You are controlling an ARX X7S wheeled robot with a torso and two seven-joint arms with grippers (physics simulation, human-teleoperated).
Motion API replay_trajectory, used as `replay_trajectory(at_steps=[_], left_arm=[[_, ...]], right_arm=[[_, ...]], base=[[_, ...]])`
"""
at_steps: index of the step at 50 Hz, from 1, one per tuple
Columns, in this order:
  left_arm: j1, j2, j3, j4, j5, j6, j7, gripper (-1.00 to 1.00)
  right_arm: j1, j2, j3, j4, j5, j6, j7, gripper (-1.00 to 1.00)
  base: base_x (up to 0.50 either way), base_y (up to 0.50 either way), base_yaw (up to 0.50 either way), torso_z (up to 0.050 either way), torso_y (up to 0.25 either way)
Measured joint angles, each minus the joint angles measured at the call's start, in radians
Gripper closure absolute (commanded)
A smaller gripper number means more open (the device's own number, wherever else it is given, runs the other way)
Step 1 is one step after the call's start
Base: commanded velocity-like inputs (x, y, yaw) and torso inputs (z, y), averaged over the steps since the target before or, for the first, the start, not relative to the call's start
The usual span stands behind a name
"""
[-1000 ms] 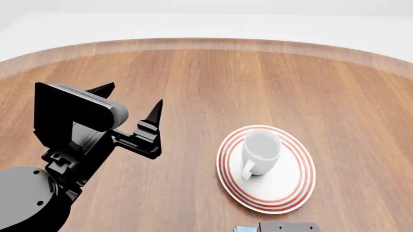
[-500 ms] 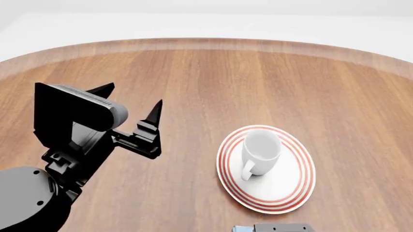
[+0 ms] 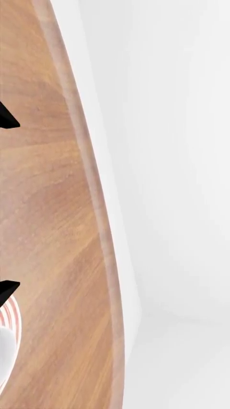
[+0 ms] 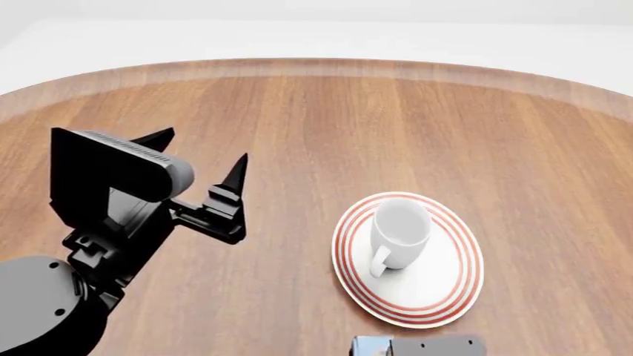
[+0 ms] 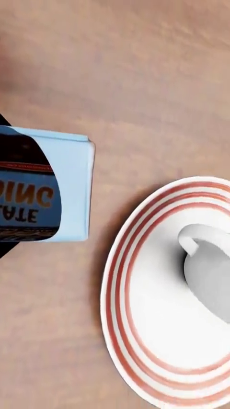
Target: Pick up the white mug and put it on the plate, and put the chocolate pudding to the right of the plate.
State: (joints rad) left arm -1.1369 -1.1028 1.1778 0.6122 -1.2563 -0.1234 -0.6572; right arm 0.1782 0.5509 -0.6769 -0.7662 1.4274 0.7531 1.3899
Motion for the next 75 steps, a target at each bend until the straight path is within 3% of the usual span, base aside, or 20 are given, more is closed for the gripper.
replay_trajectory(at_steps=[24, 43, 52, 64, 75], left_arm=[[-0.01, -0.012, -0.014, 0.017, -0.015, -0.002, -0.004, -1.0], [-0.02, -0.017, -0.022, 0.031, -0.024, -0.014, -0.014, -1.0], [-0.024, -0.014, -0.024, 0.034, -0.025, -0.021, -0.017, -1.0], [-0.027, -0.006, -0.024, 0.032, -0.023, -0.027, -0.017, -1.0], [-0.022, 0.004, -0.023, 0.023, -0.018, -0.027, -0.011, -1.0]], right_arm=[[0.148, 0.212, 0.142, -0.173, 0.251, -0.087, 0.169, 1.0], [0.314, 0.626, 0.184, -0.249, 0.377, -0.388, 0.181, 1.0], [0.246, 0.802, 0.447, -0.263, 0.471, -0.437, 0.181, 1.0], [0.14, 0.891, 0.947, -0.206, 0.547, -0.246, 0.148, 1.0], [0.114, 0.948, 1.086, -0.113, 0.377, -0.183, -0.091, 1.0]], base=[[0.0, 0.0, 0.0, 0.0, 0.0], [0.0, 0.0, 0.0, 0.0, 0.0], [0.0, 0.0, 0.0, 0.0, 0.0], [0.0, 0.0, 0.0, 0.0, 0.0], [0.0, 0.0, 0.0, 0.0, 0.0]])
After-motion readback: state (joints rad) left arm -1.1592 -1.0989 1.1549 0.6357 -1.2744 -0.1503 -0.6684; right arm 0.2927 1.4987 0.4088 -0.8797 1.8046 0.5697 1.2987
